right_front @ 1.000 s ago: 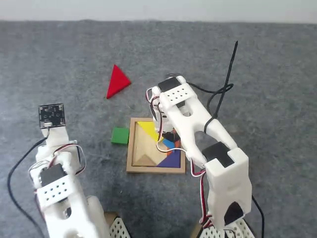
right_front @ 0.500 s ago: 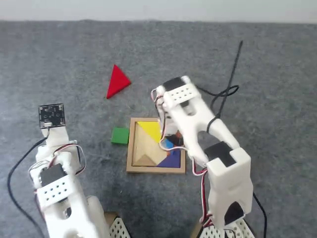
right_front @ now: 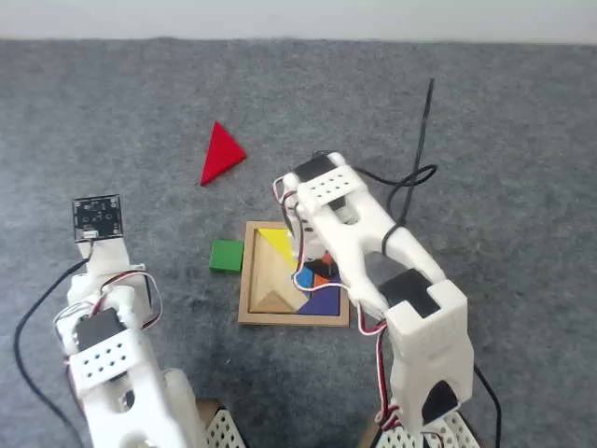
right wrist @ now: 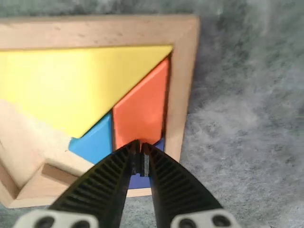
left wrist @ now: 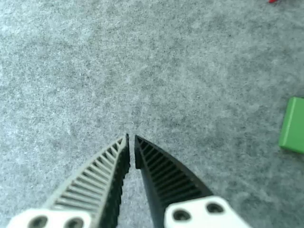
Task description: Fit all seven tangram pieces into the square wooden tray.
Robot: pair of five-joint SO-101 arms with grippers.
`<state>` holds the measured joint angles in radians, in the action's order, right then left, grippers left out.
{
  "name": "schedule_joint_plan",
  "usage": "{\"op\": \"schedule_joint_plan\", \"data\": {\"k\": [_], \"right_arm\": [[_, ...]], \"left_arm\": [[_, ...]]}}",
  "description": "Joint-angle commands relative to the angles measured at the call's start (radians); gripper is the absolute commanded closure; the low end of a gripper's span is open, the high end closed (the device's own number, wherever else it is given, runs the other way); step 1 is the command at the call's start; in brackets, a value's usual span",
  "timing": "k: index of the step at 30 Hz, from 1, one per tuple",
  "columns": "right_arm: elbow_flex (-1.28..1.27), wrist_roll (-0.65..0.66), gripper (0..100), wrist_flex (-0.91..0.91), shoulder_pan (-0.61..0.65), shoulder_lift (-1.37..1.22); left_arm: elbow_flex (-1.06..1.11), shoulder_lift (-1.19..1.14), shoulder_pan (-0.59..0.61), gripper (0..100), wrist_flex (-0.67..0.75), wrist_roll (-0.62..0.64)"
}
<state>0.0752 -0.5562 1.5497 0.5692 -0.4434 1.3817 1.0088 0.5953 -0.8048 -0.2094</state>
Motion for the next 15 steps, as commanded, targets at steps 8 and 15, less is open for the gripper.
{"op": "schedule_joint_plan", "data": {"k": [8,15], "right_arm": [[-0.078,0.057,99.1,-0.048,0.17,0.203],[-0.101,0.057,99.1,-0.142,0.216,0.114]], "left_arm": [[-0.05,0.025,0.002,98,0.021,0.009],[-0.05,0.025,0.002,98,0.021,0.009]]}}
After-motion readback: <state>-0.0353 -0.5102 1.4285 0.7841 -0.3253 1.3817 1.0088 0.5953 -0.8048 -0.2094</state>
